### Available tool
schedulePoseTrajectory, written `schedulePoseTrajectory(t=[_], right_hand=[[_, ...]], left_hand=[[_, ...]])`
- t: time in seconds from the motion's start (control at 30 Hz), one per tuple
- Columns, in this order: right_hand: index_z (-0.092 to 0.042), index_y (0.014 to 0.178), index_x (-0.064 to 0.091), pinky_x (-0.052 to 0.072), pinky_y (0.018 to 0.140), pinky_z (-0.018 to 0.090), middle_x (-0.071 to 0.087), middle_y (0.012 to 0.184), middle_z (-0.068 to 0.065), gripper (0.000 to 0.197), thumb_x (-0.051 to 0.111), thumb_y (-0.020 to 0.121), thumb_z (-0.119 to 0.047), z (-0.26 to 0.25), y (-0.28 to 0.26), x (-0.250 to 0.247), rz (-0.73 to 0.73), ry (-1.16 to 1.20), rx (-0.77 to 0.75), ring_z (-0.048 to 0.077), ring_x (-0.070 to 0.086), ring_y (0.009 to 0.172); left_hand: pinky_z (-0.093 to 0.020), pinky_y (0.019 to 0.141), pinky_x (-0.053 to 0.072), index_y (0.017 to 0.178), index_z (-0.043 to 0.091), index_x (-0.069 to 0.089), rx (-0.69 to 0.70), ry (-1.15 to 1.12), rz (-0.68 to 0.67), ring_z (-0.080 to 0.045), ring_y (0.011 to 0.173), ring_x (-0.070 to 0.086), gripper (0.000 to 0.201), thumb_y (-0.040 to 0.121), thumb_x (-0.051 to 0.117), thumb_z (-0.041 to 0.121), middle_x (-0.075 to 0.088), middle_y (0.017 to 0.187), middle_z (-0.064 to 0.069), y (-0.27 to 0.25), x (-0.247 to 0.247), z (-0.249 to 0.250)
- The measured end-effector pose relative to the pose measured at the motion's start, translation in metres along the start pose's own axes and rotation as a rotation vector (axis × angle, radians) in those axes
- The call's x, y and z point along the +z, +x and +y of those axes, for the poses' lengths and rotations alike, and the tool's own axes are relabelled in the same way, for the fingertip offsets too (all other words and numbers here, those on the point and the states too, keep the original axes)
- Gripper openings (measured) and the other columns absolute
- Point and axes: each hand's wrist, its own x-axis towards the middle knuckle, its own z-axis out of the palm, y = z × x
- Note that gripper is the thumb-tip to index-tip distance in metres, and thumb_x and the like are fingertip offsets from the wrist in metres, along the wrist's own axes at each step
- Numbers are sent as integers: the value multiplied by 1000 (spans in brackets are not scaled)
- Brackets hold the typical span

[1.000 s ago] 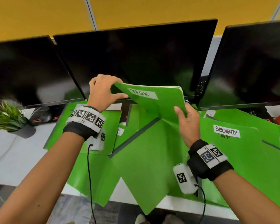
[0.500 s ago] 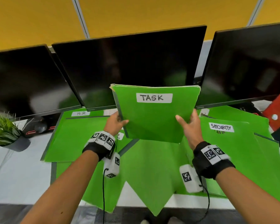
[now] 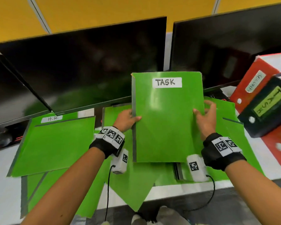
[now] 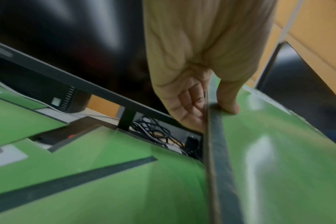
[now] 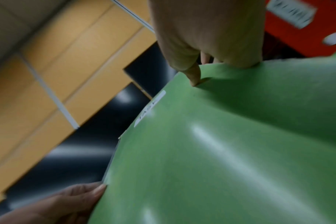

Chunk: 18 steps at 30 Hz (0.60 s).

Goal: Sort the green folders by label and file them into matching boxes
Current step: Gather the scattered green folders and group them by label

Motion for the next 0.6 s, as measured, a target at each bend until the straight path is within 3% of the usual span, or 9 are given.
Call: schedulePoseTrajectory(t=[0.07,0.13,0.2,0.27,0.37,0.43,0.47,0.53,0.6], right_hand=[[-13,133,38,34,110,44,40,142,15,49,57,88,-5,21,11,-21,1,-72,71,29,36,133],[-11,134,39,32,111,40,40,143,15,50,58,88,-5,40,24,-39,-37,-186,105,29,37,133],[-8,136,38,33,110,38,41,143,17,55,61,86,-5,55,36,-56,-92,-302,132,31,40,131],[-7,139,35,34,110,39,40,143,18,64,65,83,-6,70,49,-70,-134,-391,159,32,40,131],[-12,143,28,32,110,45,40,142,20,80,73,77,-17,88,66,-83,-192,-559,195,36,37,131],[-16,145,24,29,110,45,37,143,20,87,75,75,-24,97,76,-89,-228,-649,224,37,34,133],[-16,145,23,28,110,45,36,144,20,89,75,74,-27,101,79,-91,-251,-671,237,38,32,133],[-18,147,19,28,112,48,33,146,18,93,76,74,-29,105,84,-93,-315,-659,266,37,31,135],[-17,148,16,27,112,51,28,150,17,95,75,74,-29,109,85,-94,-381,-673,276,36,28,137]], left_hand=[[-22,57,50,88,4,56,-36,133,-123,-13,55,58,16,93,53,19,61,73,-9,5,27,1],[-20,50,49,68,10,51,-76,207,-215,-4,37,55,29,94,53,23,61,51,-3,12,54,-2],[-16,44,47,60,10,50,-128,228,-290,2,26,50,37,94,53,24,53,29,5,18,82,-2],[-14,42,45,61,12,49,-157,234,-319,2,24,48,35,94,53,22,49,26,7,19,107,4],[-23,51,49,66,21,40,-186,214,-292,-6,33,53,31,91,57,16,57,45,0,18,137,12],[-30,57,51,77,17,46,-227,205,-292,-18,52,58,18,90,58,15,58,66,-8,18,154,15],[-34,64,53,91,10,52,-230,232,-306,-25,66,62,10,90,58,18,62,80,-13,18,161,16],[-36,82,50,121,2,49,-241,346,-316,-33,101,62,39,90,58,25,61,113,-18,21,171,13],[-35,91,46,133,3,41,-234,403,-293,-32,115,55,52,91,56,30,55,128,-17,24,176,10]])
